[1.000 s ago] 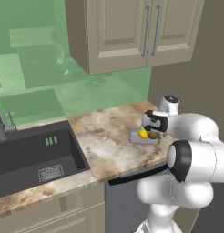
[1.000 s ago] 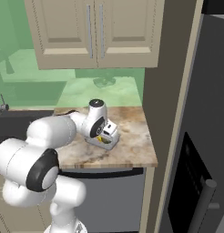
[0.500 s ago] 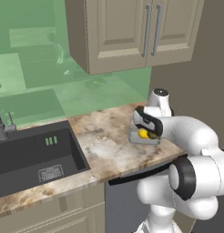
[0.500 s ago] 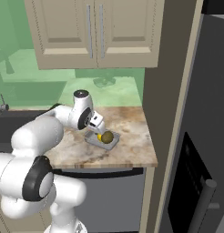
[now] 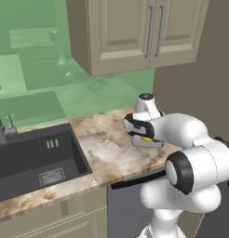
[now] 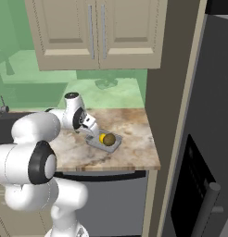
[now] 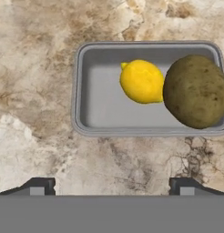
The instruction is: Take the lemon and potato out of the freezer and place them in the tupperware container on the counter. Then put the tupperware containing the vegetables back in the freezer.
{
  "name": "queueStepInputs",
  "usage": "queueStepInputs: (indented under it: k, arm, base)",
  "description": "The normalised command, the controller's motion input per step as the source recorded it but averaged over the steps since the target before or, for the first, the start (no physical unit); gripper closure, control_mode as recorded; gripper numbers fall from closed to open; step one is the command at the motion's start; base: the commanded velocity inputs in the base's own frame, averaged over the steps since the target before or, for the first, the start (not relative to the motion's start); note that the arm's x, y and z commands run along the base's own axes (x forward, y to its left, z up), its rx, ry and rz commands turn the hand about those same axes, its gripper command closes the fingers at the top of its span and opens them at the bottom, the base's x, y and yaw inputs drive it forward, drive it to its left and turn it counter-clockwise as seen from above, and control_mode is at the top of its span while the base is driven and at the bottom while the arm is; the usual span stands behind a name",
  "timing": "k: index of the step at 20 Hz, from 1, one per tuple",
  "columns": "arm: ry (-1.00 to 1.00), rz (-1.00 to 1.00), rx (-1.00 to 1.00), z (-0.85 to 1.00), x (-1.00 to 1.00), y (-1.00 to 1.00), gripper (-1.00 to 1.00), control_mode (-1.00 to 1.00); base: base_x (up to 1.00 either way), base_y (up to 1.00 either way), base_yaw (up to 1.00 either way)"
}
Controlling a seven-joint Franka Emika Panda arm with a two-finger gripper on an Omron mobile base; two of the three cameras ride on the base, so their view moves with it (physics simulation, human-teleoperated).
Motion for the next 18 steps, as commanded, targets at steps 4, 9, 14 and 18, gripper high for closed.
queueStepInputs:
  k: [4,9,14,18]
  arm:
    - [0.05,0.00,-0.02,-0.03,0.04,0.03,-1.00,-1.00]
    - [0.04,0.00,0.00,-0.05,0.10,0.01,-1.00,-1.00]
    - [0.01,0.00,0.00,-0.20,0.20,0.08,-1.00,-1.00]
    - [0.00,0.00,0.00,-0.27,0.23,0.08,-1.00,-1.00]
  base:
    - [0.00,0.00,0.00]
    - [0.00,0.00,0.00]
    - [0.00,0.00,0.00]
    - [0.00,0.00,0.00]
